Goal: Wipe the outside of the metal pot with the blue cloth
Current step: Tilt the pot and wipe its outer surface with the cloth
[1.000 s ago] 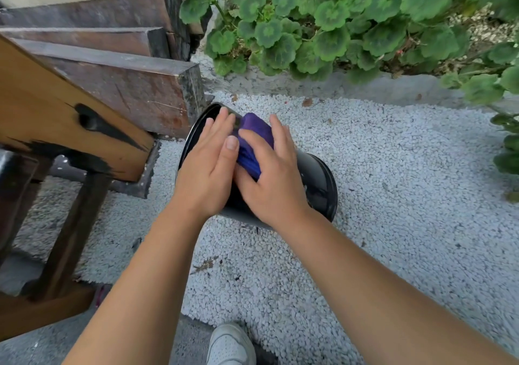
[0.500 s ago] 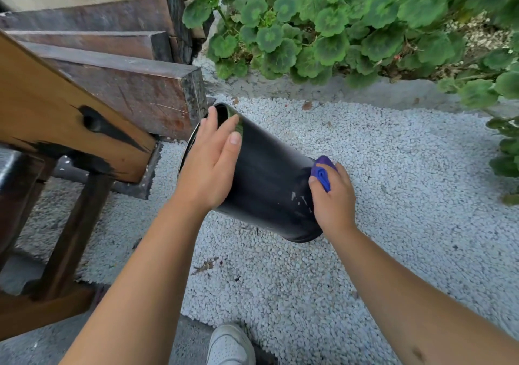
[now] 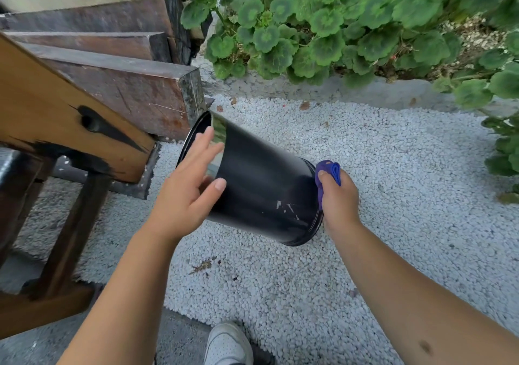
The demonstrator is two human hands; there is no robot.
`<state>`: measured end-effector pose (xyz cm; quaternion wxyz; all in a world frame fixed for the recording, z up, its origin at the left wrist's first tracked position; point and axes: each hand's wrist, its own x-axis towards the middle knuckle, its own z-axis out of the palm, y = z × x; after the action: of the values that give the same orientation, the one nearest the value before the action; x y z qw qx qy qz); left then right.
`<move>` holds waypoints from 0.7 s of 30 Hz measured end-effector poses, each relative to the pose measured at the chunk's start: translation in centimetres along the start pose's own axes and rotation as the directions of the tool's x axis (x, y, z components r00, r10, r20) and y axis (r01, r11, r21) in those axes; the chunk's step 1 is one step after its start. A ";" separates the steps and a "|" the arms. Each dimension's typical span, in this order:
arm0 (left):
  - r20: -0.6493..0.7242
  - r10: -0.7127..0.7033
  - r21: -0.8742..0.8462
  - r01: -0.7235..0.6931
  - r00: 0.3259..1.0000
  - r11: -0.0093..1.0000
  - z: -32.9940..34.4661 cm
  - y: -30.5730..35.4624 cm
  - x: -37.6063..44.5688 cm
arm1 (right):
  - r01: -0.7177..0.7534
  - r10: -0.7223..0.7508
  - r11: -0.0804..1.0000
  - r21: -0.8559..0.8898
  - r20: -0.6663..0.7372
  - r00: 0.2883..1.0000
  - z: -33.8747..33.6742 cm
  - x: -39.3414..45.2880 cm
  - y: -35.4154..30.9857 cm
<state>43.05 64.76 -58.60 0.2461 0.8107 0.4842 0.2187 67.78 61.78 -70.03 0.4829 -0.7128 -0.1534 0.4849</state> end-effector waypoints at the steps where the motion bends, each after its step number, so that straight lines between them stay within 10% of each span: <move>1: -0.021 -0.034 -0.030 0.034 0.999 0.999 -0.1 0.0 0.0 | -0.028 0.028 0.998 0.064 -0.011 1.000 0.3 -0.1 -0.2; 11: -0.154 -0.445 -0.312 0.384 0.882 0.869 -1.7 0.3 3.3 | -0.044 0.030 0.976 0.213 0.068 0.997 1.5 1.4 -4.0; 17: 0.023 -0.033 -0.084 0.035 0.999 0.996 -2.7 -1.2 0.0 | -0.055 0.044 0.972 0.228 0.056 0.997 1.7 2.6 -4.4; 21: -0.006 -0.011 0.094 0.012 1.000 0.996 -1.1 -0.5 0.4 | 0.161 -0.157 0.985 0.070 -0.054 0.986 2.1 1.6 -4.7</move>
<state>42.21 65.55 -58.02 0.2076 0.8178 0.4994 0.1966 67.95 66.30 -67.15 0.5498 -0.6914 -0.1798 0.4328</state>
